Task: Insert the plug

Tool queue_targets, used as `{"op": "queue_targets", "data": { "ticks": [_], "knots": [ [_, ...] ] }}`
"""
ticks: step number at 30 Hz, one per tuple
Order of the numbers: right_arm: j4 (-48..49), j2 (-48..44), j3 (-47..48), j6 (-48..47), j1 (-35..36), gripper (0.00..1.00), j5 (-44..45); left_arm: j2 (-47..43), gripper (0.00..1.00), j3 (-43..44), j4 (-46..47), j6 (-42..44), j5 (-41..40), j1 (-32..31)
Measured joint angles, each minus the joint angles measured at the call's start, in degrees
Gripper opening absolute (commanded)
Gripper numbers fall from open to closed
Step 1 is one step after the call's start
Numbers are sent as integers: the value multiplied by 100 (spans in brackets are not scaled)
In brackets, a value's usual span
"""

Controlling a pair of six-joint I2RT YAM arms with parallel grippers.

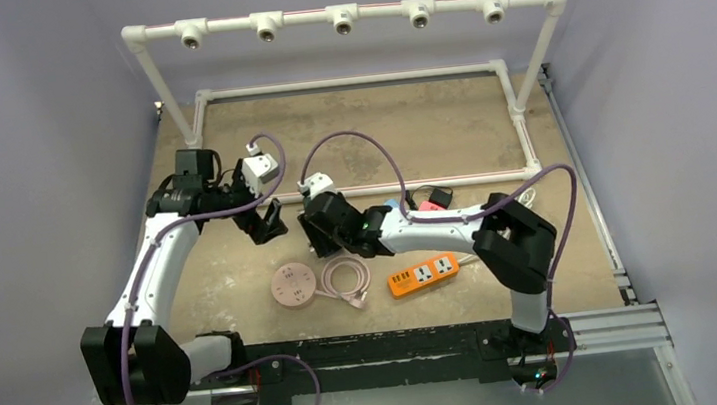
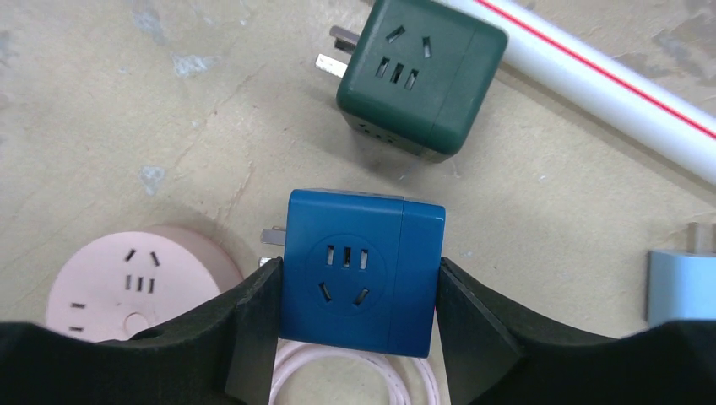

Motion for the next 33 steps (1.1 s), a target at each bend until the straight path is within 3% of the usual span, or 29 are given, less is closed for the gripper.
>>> {"op": "queue_targets", "data": {
  "ticks": [14, 21, 26, 33],
  "knots": [
    [341, -2570, -369, 59, -107, 37, 7, -1036, 99, -122, 767, 844, 1110, -7],
    [433, -2605, -315, 70, -107, 37, -37, -1961, 99, -295, 1633, 962, 1182, -415],
    [442, -2542, -114, 72, -107, 37, -35, -2302, 99, -531, 1808, 1353, 1104, -942],
    [520, -2542, 61, 72, -107, 37, -153, -2315, 99, -656, 1722, 2033, 1005, -1023]
  ]
}}
